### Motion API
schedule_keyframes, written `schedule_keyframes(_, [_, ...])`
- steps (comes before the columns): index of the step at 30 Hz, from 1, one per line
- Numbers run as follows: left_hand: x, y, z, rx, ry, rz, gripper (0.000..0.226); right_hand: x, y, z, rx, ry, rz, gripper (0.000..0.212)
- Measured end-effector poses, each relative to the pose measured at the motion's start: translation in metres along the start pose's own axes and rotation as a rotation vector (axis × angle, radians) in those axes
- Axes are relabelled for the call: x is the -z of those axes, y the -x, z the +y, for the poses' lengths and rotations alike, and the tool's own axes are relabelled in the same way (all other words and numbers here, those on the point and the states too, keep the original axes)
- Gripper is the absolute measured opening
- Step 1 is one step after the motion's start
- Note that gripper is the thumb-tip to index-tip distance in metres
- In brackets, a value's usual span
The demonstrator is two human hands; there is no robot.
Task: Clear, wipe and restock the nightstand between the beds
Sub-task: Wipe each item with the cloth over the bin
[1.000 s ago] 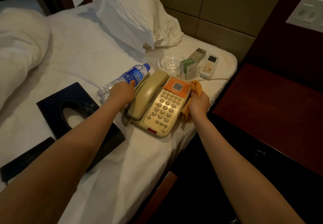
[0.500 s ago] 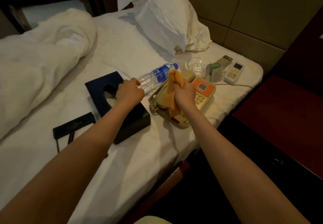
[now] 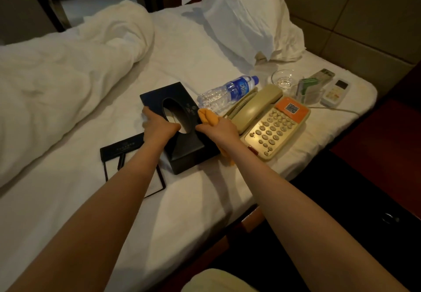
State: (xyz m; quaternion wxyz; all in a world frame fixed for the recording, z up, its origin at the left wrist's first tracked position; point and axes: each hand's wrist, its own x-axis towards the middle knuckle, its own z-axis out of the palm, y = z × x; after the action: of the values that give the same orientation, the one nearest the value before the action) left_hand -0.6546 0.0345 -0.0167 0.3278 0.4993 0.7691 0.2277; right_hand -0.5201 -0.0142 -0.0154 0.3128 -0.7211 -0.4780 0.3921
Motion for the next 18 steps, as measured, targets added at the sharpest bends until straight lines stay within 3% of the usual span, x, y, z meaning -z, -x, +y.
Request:
schedule_keyframes(6, [0.008,0.004,-0.003,-0.045,0.041,0.097,0.082,0.000,-0.003,0.001,-0.018,-0.035,-0.035,0.058])
schedule_keyframes(18, [0.040,0.021,0.035,-0.168,-0.036,0.143,0.075,0.018,-0.003,-0.005,-0.194,-0.568,-0.220,0.062])
